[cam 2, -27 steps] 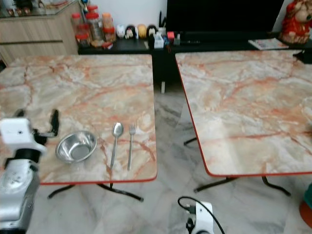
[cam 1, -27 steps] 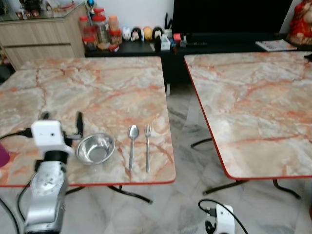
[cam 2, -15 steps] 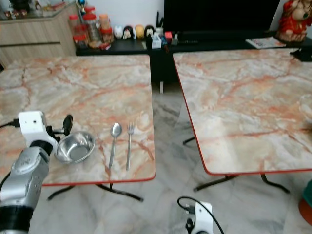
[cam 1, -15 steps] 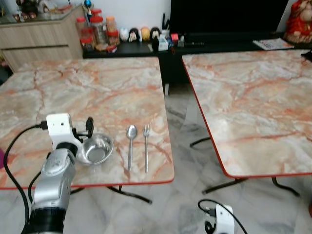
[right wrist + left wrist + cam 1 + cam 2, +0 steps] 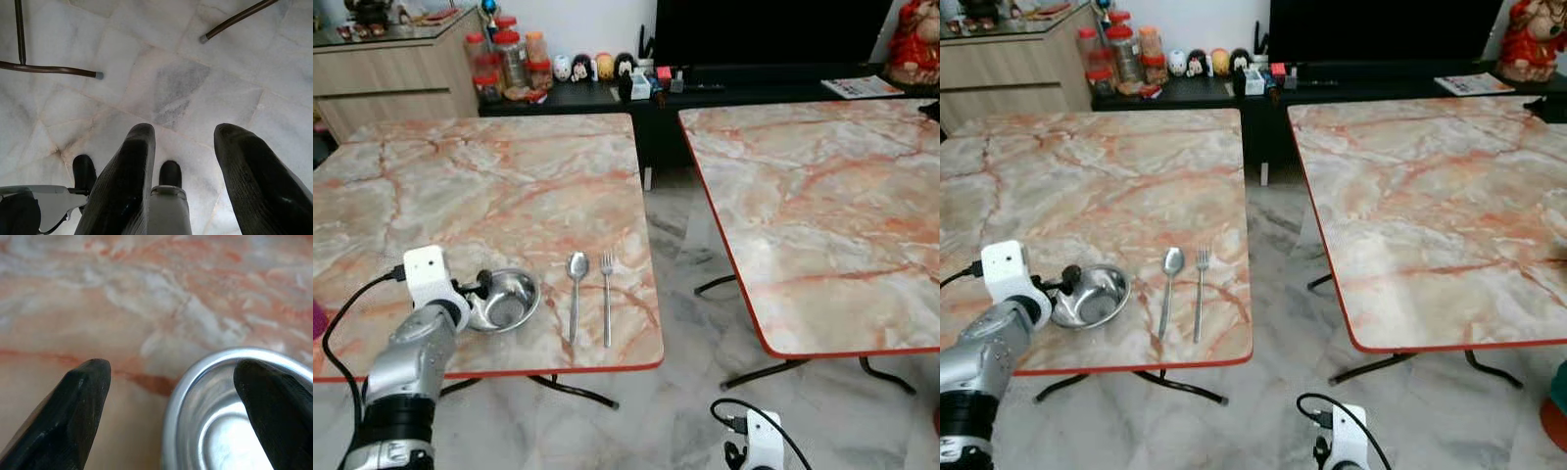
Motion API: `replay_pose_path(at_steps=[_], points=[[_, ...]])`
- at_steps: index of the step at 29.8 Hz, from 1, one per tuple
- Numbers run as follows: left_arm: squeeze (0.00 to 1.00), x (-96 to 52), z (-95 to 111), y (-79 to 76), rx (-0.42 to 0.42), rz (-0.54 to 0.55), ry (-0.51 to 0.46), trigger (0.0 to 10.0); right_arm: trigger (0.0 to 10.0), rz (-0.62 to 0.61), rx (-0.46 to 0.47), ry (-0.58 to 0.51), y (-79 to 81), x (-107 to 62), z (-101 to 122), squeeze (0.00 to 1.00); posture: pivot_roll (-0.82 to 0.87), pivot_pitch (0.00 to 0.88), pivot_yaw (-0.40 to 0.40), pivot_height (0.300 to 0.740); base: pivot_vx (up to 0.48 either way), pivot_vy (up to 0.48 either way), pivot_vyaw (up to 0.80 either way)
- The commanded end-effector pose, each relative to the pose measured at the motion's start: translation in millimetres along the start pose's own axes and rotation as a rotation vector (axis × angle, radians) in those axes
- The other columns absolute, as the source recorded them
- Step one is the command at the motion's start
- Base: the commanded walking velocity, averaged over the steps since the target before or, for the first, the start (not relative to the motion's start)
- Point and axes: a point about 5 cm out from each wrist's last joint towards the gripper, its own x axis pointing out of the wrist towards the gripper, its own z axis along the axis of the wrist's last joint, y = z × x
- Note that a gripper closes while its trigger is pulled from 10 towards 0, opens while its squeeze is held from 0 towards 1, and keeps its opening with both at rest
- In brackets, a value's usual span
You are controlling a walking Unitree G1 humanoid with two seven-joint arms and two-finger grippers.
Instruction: Setting the table
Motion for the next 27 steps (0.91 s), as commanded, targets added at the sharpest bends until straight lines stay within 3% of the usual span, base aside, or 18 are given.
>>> replay_pose_path(at_steps=[1, 3, 9, 12, 21, 22, 23, 24, 27], points=[[0.00, -2.0, 3, 4.2, 0.008, -0.008, 0.016, 10.0, 10.0, 0.003, 0.014, 0.000, 1.6, 0.5, 2, 0.00, 0.08, 0.000, 0.031, 0.740, 0.000, 0.000, 0.00], [0.00, -4.2, 3, 8.7, 0.040, -0.013, 0.041, 10.0, 10.0, 0.003, 0.014, 0.002, 1.6, 0.3, 1, 0.00, 0.09, 0.000, 0.034, 0.740, 0.000, 0.000, 0.00], [0.00, -7.5, 4, 12.7, 0.031, -0.044, 0.071, 10.0, 10.0, 0.005, 0.019, 0.005, 2.6, 0.2, 0, 0.00, 0.09, 0.000, 0.034, 0.740, 0.000, 0.000, 0.00], [0.00, -9.8, 1, 5.6, 0.107, -0.124, 0.107, 10.0, 10.0, 0.008, 0.018, 0.006, 3.6, 0.3, 0, 0.00, 0.10, 0.000, 0.032, 0.740, 0.000, 0.000, 0.00], [0.00, -11.3, -10, -9.6, 0.164, -0.190, 0.151, 10.0, 10.0, 0.009, 0.027, 0.002, 5.1, 0.4, 0, 0.00, 0.09, 0.000, 0.036, 0.740, 0.000, 0.000, 0.00], [0.00, -11.3, -11, -11.7, 0.161, -0.198, 0.157, 9.4, 10.0, 0.008, 0.029, 0.002, 5.1, 0.3, 0, 0.00, 0.09, 0.000, 0.036, 0.740, 0.000, 0.000, 0.00], [0.00, -11.3, -11, -11.7, 0.161, -0.198, 0.157, 9.4, 10.0, 0.008, 0.029, 0.002, 5.1, 0.3, 0, 0.00, 0.09, 0.000, 0.036, 0.740, 0.000, 0.000, 0.00], [0.00, -11.2, -11, -12.5, 0.160, -0.201, 0.161, 0.0, 10.0, 0.007, 0.030, 0.003, 5.0, 0.3, 0, 0.00, 0.09, 0.000, 0.037, 0.740, 0.000, 0.000, 0.00], [0.00, -11.1, -12, -12.7, 0.160, -0.202, 0.165, 0.0, 10.0, 0.005, 0.032, 0.004, 4.6, 0.2, 0, 0.00, 0.09, 0.000, 0.037, 0.740, 0.000, 0.000, 0.00]])
